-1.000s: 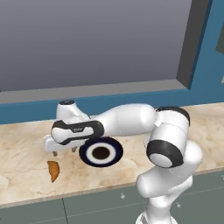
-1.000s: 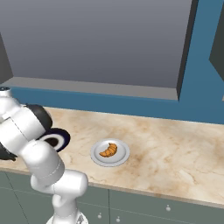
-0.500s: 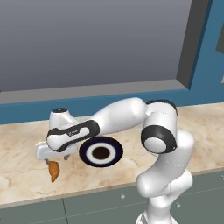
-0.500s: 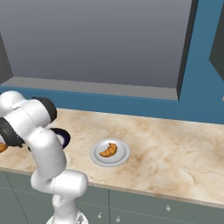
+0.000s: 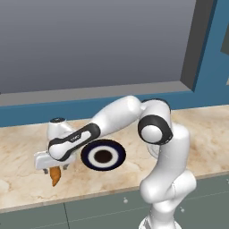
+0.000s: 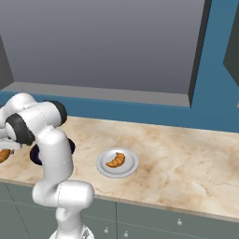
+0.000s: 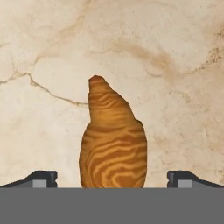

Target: Place the pastries on the plates.

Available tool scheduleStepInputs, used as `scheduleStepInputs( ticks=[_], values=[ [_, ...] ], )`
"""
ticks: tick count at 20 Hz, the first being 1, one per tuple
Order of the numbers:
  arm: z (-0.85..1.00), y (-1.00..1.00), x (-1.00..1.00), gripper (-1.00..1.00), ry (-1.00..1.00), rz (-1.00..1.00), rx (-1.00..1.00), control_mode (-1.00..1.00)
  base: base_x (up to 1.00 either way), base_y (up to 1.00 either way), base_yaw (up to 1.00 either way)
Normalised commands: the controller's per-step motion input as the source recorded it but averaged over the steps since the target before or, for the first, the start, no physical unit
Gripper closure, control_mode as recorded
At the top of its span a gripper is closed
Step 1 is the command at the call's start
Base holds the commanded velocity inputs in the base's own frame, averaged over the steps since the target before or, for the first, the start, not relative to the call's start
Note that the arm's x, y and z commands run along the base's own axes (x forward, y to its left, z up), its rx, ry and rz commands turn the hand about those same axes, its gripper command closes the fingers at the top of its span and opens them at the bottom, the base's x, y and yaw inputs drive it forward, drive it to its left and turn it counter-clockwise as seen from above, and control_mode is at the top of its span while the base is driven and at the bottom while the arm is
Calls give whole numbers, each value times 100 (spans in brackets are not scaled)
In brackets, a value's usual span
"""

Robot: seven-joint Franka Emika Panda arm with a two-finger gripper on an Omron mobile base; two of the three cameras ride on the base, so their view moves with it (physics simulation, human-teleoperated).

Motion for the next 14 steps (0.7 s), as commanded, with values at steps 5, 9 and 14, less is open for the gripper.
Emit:
scheduleStepInputs(
  ticks=[5,9,14],
  values=[
    [-34,0,0,-100,0,0,0,-100,0,0,0],
    [-23,7,0,100,0,0,0,-100,0,0,0],
    [8,0,-3,100,0,0,-1,-100,0,0,0]
  ],
)
